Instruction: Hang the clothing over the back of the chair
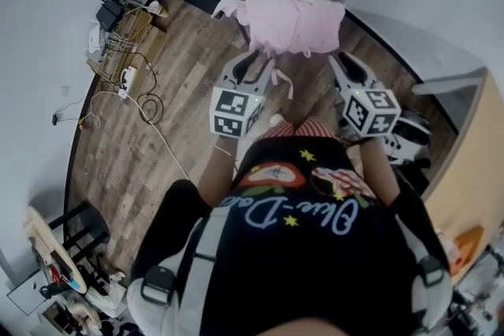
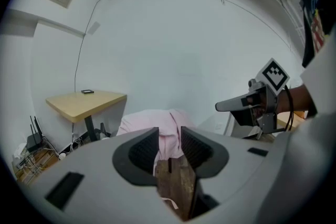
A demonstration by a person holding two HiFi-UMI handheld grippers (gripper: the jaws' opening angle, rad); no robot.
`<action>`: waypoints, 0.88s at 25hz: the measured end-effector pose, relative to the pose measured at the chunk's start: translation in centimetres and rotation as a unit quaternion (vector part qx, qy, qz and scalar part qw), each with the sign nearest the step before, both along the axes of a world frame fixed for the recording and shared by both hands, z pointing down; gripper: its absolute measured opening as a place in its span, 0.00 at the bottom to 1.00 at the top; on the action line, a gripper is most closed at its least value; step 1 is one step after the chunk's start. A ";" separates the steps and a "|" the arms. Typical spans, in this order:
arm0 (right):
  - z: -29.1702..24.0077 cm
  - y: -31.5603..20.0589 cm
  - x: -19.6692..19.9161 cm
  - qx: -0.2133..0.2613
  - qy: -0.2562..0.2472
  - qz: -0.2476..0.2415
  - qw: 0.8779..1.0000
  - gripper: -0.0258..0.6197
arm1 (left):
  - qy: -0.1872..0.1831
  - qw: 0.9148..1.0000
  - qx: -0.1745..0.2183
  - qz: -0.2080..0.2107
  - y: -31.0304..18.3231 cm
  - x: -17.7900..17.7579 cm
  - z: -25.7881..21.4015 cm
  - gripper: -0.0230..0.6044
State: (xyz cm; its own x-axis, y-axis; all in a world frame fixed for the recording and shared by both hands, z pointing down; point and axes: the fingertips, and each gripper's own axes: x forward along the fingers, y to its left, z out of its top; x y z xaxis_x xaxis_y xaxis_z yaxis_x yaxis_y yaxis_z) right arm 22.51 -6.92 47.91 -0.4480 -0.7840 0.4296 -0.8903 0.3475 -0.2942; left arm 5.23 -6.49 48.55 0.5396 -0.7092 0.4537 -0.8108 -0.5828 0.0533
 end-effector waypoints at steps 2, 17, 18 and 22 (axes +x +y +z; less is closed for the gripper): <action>-1.0 -0.3 0.5 0.015 -0.008 0.008 1.000 0.08 | 0.009 1.000 0.005 0.000 0.2 0.4 -1.2 0.24; -8.6 1.4 1.9 0.086 -0.031 -0.020 0.996 0.04 | 0.015 0.994 0.111 0.015 1.4 5.5 -9.5 0.04; -8.8 1.5 2.0 0.088 -0.034 -0.020 0.995 0.04 | 0.013 0.993 0.113 0.017 1.5 5.7 -9.6 0.04; -9.0 2.0 2.6 0.092 -0.039 -0.016 0.995 0.04 | 0.003 0.993 0.118 0.020 1.8 6.4 -9.9 0.04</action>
State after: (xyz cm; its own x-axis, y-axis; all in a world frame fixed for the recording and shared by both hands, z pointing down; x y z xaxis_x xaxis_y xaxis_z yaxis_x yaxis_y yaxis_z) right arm 25.10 -4.96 38.89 -0.5005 -0.8309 0.2431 -0.8548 0.4298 -0.2909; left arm 11.67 -4.68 38.65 0.5719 -0.7730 0.2746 -0.7868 -0.6116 -0.0833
